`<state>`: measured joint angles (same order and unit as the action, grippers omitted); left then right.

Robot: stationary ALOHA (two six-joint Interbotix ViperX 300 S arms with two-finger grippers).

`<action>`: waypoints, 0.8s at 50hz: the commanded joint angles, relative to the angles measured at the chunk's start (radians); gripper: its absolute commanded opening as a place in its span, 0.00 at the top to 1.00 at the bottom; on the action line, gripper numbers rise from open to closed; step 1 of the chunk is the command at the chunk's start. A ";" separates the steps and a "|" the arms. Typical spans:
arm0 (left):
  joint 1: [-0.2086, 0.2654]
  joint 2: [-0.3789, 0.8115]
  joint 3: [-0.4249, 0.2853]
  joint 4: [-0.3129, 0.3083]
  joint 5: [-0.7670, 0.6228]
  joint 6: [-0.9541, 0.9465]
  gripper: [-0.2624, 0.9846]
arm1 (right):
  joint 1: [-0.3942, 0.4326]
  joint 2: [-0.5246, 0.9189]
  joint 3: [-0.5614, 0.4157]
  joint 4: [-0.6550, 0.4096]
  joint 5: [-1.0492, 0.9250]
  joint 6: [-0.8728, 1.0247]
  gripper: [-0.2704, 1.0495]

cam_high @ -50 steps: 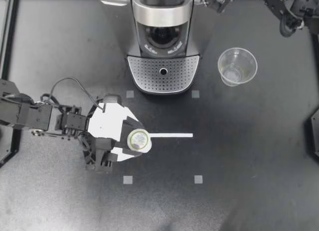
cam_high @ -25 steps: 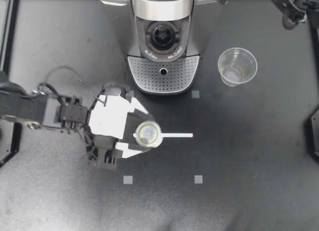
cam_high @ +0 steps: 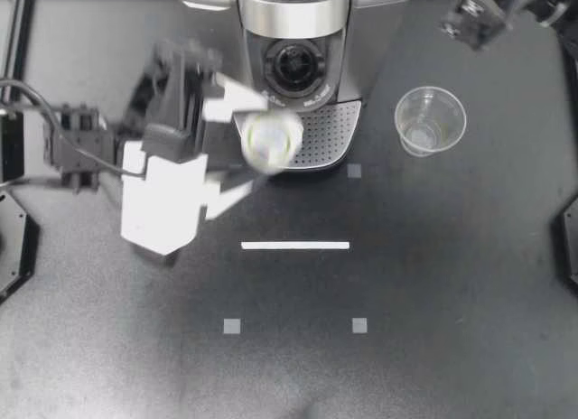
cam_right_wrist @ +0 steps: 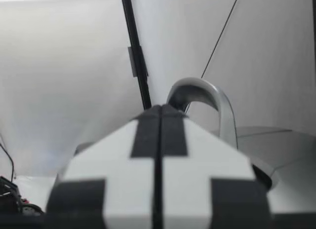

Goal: Place the coffee capsule inside the capsule container, then place the cup onto the center of the cup tray, then push the 'Hot Water' and 'Travel Mug' buttons.

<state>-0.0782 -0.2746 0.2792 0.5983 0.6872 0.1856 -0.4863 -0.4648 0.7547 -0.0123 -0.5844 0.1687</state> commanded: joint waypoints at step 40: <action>0.003 0.124 -0.109 0.288 0.160 -0.132 0.47 | 0.006 -0.109 0.089 0.000 -0.043 0.003 0.76</action>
<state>-0.0782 -0.1396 0.1963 0.8728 0.8452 0.0598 -0.4863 -0.5630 0.8560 -0.0123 -0.6167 0.1703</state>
